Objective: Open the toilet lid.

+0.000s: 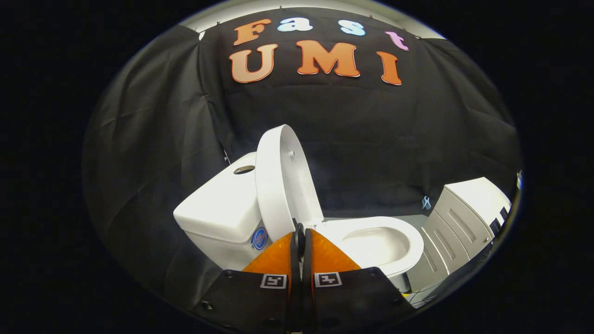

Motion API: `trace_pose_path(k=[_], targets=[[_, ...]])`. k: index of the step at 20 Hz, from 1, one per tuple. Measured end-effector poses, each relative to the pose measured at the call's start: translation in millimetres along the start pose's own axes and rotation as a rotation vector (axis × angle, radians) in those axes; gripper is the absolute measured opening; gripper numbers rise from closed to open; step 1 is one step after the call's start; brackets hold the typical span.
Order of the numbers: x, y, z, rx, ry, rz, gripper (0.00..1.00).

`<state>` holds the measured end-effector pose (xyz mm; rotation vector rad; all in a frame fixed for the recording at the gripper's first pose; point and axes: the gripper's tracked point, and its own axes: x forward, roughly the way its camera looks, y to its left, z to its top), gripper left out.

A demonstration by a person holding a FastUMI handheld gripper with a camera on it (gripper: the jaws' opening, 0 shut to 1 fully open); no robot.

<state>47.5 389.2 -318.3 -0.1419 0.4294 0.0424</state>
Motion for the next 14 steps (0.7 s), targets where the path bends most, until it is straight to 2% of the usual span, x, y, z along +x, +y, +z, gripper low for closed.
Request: trace_pose_path(k=[11,14], targets=[[4,11,0,-0.055,-0.013,-0.009,0.09],[-3,15,4,-0.047,-0.026,0.022,0.18]])
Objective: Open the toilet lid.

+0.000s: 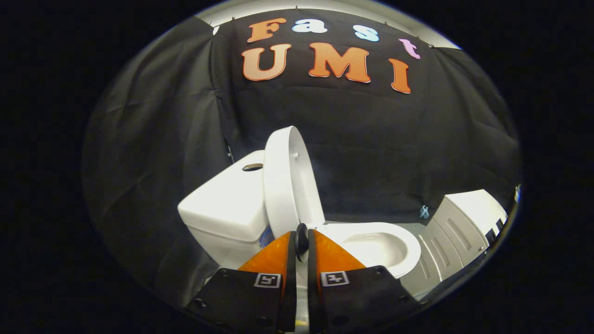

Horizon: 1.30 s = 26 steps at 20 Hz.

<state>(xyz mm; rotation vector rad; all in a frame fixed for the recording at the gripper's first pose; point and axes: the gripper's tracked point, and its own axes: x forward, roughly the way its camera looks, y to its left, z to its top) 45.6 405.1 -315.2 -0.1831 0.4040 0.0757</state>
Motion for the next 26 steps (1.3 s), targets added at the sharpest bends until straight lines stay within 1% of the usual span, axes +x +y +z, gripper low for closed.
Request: trace_pose_path(k=[1,3,4,7,8,10,13,17,22,26], targets=[[-1,0,7,-0.002,-0.023,0.002,0.25],[-4,-1,22,-0.003,-0.064,0.006,0.44],[-5,-1,28,0.000,-0.077,0.013,0.50],[-17,-10,47,0.016,-0.121,0.019,0.88],[-20,-12,54,0.025,-0.140,0.022,0.94],[-28,-24,73,0.041,-0.180,0.021,1.00],[-39,-44,99,0.069,-0.227,0.020,0.99],[-51,-85,133,0.104,-0.283,-0.010,0.99],[-71,-150,168,0.131,-0.349,-0.062,1.00],[-86,-207,188,0.142,-0.389,-0.086,1.00]])
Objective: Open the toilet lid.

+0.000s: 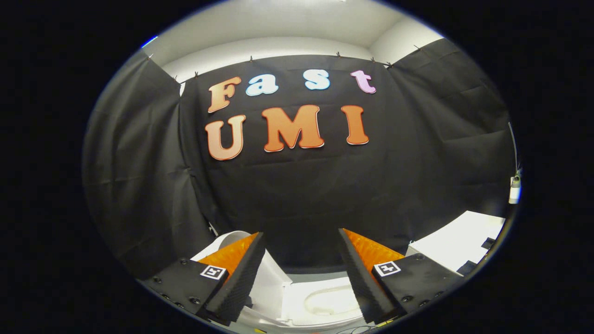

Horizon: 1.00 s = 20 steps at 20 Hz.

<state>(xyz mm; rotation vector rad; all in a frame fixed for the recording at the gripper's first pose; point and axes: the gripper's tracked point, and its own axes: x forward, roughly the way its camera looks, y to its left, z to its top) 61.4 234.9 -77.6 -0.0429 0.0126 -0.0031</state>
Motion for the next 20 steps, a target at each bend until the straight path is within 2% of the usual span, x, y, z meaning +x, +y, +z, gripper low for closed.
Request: trace_pose_path(k=[7,12,14,17,20], targets=[[-10,-98,27,0.018,-0.035,-0.027,0.98],[-10,-157,16,0.085,0.010,-0.040,0.98],[-11,-163,21,0.096,0.002,-0.010,0.98],[-14,-181,10,0.019,0.031,-0.003,0.98],[-19,-184,15,0.004,0.043,0.035,0.98]])
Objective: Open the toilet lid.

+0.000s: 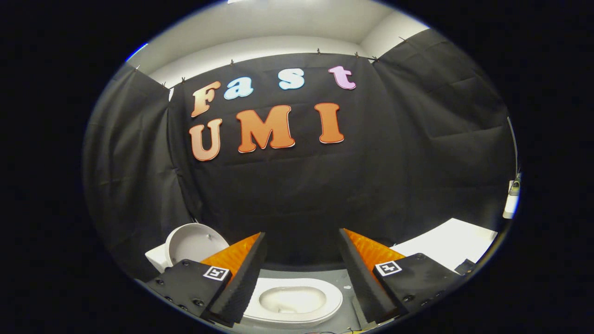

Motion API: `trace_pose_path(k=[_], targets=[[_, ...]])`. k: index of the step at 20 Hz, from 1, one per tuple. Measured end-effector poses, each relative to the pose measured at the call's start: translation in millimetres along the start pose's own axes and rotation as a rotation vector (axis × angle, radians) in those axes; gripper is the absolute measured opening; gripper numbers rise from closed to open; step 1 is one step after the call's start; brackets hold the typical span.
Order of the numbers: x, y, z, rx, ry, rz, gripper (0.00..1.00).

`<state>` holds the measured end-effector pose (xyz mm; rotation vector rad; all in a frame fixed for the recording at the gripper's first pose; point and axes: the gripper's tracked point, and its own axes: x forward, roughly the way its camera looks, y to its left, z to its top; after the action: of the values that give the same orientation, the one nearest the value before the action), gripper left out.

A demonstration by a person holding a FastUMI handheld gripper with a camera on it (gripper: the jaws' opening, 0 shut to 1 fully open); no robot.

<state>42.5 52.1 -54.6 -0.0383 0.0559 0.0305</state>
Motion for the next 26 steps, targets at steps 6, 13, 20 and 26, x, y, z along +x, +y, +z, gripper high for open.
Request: trace_pose_path(k=[6,13,20,26], targets=[[-6,-24,14,0.034,-0.032,-0.035,0.98],[-9,-18,19,0.022,-0.031,-0.027,0.98],[-9,-14,19,0.000,-0.033,-0.026,0.98],[-7,-12,15,-0.003,-0.024,-0.022,0.98]])
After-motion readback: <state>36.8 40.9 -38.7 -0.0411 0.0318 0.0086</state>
